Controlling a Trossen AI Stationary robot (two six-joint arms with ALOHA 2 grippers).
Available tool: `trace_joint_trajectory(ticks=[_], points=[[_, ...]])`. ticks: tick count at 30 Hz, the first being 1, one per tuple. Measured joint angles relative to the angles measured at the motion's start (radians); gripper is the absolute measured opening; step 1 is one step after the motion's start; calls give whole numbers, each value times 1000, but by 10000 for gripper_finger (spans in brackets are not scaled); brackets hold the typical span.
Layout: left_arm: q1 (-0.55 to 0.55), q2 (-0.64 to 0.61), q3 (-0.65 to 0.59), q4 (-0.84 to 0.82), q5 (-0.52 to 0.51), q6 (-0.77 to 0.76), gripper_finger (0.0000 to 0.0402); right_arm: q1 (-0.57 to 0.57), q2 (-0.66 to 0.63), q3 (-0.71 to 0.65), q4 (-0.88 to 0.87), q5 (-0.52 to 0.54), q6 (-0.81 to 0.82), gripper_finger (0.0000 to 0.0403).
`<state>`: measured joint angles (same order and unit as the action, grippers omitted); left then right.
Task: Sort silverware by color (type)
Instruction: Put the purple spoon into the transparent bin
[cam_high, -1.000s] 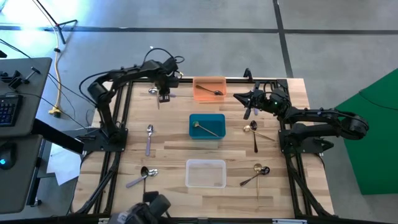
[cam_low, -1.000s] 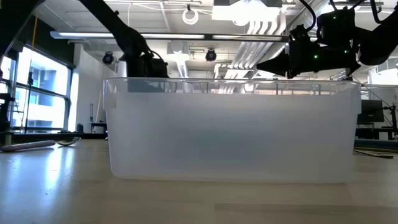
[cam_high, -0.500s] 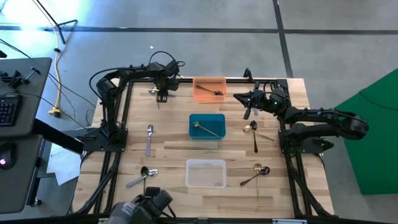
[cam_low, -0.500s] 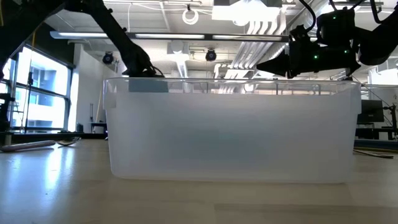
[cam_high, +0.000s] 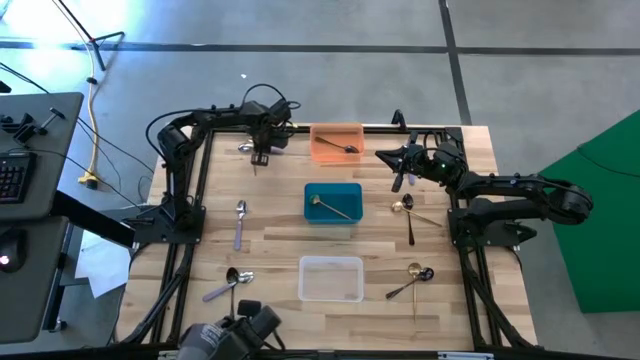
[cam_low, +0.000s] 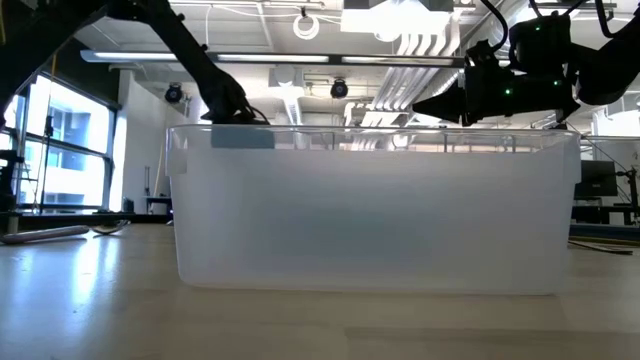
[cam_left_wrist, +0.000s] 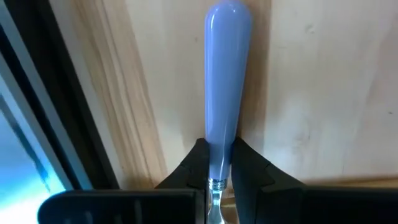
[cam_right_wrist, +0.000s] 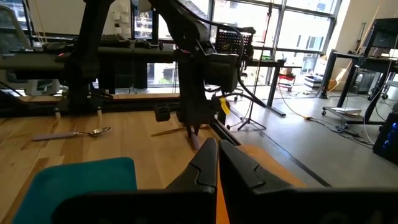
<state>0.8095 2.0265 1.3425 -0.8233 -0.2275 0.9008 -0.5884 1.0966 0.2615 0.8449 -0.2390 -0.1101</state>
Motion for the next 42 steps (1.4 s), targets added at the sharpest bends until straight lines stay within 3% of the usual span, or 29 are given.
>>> trace_joint_trajectory(ticks=[9, 16, 22, 28, 35, 42], points=[[-52, -16, 111, -99, 0, -105, 22, 0, 0, 0, 1, 0, -2, 0], [-161, -146, 121, -257, -6, -293, 22, 0, 0, 0, 2, 0, -3, 0], [-365, -304, 121, -405, -1, -565, 22, 0, 0, 0, 4, 0, -3, 0], [-668, -382, 122, -452, 72, -943, 22, 0, 0, 0, 6, 0, 2, 0], [-964, -324, 170, -398, 102, -1241, 22, 0, 0, 0, 11, 0, 52, 0], [-1087, -189, 382, -314, 145, -1312, 22, 0, 0, 0, -2, 0, 85, 0]])
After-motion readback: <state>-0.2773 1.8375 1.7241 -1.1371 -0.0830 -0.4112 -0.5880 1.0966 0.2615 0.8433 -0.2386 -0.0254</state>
